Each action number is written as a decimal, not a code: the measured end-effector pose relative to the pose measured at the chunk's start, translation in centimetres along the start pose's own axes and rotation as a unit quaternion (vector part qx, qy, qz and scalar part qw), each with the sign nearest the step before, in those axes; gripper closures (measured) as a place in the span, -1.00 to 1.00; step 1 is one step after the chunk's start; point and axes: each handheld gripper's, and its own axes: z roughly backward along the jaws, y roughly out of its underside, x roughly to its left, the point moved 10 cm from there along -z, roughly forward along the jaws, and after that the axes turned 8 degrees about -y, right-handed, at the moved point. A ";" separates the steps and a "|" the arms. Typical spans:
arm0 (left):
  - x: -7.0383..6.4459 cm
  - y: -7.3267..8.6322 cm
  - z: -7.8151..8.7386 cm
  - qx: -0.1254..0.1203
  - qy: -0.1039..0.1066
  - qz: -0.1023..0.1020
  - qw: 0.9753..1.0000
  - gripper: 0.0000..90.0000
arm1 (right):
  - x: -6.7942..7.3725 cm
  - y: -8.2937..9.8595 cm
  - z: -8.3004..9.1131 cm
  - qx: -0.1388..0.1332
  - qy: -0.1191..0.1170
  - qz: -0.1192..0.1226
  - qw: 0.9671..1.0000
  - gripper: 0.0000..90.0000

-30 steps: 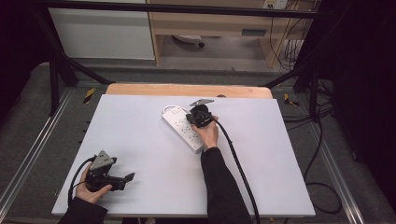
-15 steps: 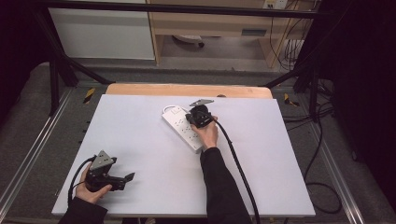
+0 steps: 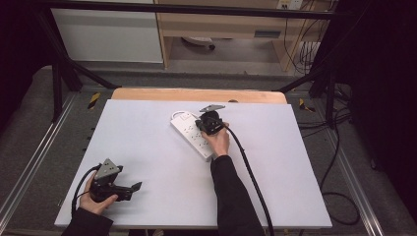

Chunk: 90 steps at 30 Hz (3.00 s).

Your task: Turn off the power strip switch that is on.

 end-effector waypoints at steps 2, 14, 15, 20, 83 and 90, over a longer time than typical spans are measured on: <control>0.0 0.0 0.0 0.000 0.000 0.000 1.000 -0.92 | 0.0 0.0 0.0 0.000 0.000 -0.001 1.000 1.00; 0.0 0.0 0.0 0.001 0.000 0.000 1.000 -0.91 | -0.1 0.2 0.0 0.003 0.000 0.000 1.000 1.00; 0.0 0.0 0.0 0.000 0.000 0.000 1.000 -0.91 | -0.1 0.2 0.0 0.002 0.002 0.000 1.000 1.00; 0.0 0.0 0.0 0.000 0.000 0.000 1.000 -0.91 | 0.0 0.2 0.0 0.003 0.006 0.005 1.000 1.00; 0.0 0.2 -0.3 0.009 -0.006 -0.002 1.000 -0.92 | 1.4 4.6 15.0 0.021 -0.008 0.008 1.000 -0.81; 0.0 0.2 -0.3 0.010 -0.005 -0.003 1.000 -0.93 | 1.2 6.3 17.0 0.028 0.001 0.003 1.000 -0.90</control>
